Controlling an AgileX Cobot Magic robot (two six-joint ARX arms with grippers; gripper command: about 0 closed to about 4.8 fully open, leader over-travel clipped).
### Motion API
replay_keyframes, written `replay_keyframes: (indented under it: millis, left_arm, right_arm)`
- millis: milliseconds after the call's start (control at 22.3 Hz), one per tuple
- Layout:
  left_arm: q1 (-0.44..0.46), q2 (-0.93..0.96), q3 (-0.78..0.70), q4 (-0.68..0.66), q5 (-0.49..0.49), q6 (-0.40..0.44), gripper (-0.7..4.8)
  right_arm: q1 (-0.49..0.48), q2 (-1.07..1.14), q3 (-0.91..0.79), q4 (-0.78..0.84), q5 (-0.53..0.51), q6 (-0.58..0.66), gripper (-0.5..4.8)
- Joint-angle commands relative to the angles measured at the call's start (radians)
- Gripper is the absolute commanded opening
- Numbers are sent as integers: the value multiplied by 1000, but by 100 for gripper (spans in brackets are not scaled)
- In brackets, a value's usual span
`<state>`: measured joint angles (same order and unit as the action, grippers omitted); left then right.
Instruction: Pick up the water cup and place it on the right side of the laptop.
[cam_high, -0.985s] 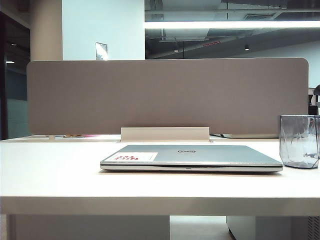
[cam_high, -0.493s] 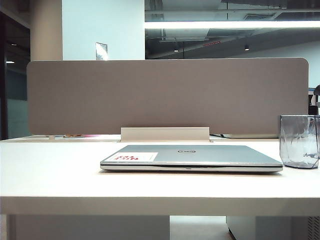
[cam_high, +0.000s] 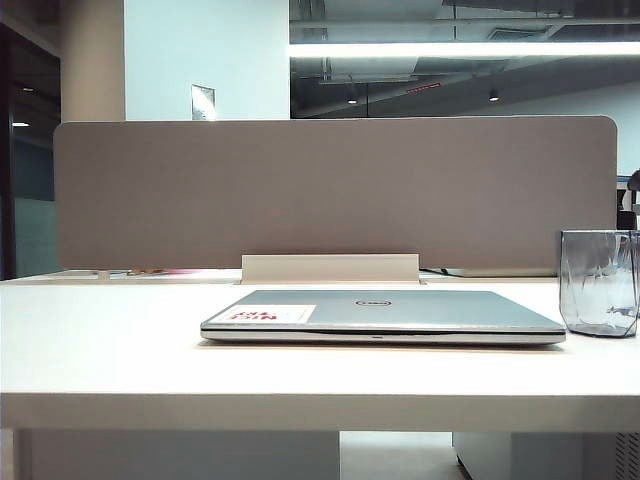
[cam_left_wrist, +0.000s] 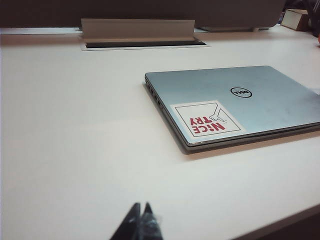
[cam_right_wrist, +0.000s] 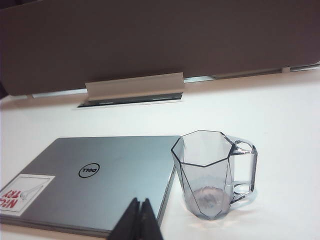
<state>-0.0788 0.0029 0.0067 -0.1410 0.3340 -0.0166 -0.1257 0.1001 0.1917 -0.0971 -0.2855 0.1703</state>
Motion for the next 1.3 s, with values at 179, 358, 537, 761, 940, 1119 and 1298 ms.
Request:
replay_keyframes:
  millis: [179,358,537,761,940,1119,1298]
  left_arm:
    - [-1,1,2,-11,7,1,-4]
    - [-1,1,2,-11,7,1,-4]
    - [-1,1,2,-11,7,1,-4]
    - [-1,1,2,-11,7,1,-4]
    - [-1,1,2,-11,3,1,-4]
    - [-1,1,2,-11,3,1,-4]
    - [-1,1,2,-11,3,1,-4]
  right_arm:
    - [0,-100,-29,19,18,55,-9]
    - [0,-100,-58,27,22,66,-9]
    - [0,-100,-126,91,33,70,-9]
    - [1,-100,-192,169,35,117,-9]
    - [1,-100,-192,228,47,115,-9]
    - [0,-100,-192,211,132,31,-9]
    - [0,-99,-192,143,218,-20,-9]
